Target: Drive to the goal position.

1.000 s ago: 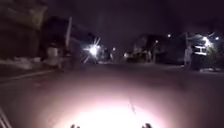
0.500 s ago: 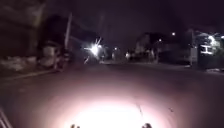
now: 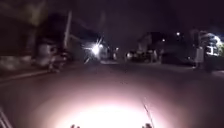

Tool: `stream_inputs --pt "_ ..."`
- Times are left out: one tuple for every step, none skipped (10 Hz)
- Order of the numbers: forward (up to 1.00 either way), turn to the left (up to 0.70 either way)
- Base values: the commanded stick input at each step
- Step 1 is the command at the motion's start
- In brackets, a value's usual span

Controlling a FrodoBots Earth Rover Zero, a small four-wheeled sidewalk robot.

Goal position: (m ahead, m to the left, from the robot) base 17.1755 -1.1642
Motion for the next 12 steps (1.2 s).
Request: stream_inputs --pt "1.0 0.0" --pt "1.0 0.0" --pt "1.0 0.0" --pt "1.0 0.0" --pt "1.0 0.0" --pt "1.0 0.0" --pt "1.0 0.0" --pt "1.0 0.0" --pt "1.0 0.0" --pt "1.0 0.0" --pt "1.0 0.0" --pt "1.0 0.0"
